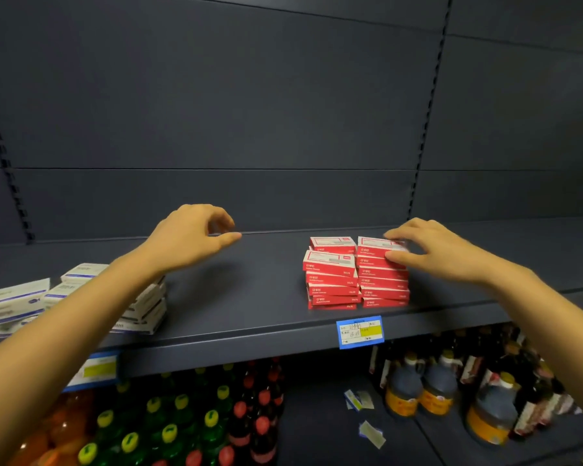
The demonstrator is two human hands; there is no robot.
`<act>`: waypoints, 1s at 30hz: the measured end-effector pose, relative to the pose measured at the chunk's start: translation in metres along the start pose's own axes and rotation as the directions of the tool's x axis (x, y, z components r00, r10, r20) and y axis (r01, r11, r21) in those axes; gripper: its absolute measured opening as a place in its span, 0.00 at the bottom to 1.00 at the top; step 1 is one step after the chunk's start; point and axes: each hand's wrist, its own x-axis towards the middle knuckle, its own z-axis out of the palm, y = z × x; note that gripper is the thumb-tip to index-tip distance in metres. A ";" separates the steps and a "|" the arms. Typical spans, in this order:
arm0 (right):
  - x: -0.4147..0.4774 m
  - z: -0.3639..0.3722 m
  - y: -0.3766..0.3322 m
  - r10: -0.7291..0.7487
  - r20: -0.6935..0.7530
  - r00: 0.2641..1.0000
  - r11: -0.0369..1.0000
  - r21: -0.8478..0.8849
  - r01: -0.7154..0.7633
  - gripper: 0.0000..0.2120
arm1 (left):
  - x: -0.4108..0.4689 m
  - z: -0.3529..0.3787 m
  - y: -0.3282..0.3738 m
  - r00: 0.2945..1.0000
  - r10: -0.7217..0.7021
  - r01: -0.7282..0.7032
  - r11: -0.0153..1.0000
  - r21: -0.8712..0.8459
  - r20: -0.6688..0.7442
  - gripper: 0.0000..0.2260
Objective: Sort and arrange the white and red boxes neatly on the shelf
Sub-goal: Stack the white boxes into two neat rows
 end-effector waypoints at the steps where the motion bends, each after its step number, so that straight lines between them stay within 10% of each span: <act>1: 0.000 -0.003 -0.003 -0.024 -0.038 0.999 0.999 -0.027 0.023 0.24 | 0.000 -0.002 -0.001 1.000 -0.007 0.007 1.000 0.006 -0.007 0.13; 14: 0.054 0.022 -0.153 -0.518 -0.191 0.834 0.841 0.067 0.537 0.16 | -0.064 -0.079 -0.074 0.976 -0.167 0.172 0.985 0.026 -0.137 0.09; 30: 0.091 0.079 -0.265 -0.514 -0.045 0.856 0.815 0.286 0.504 0.16 | -0.067 -0.099 -0.192 0.977 -0.025 0.059 0.986 -0.154 0.212 0.08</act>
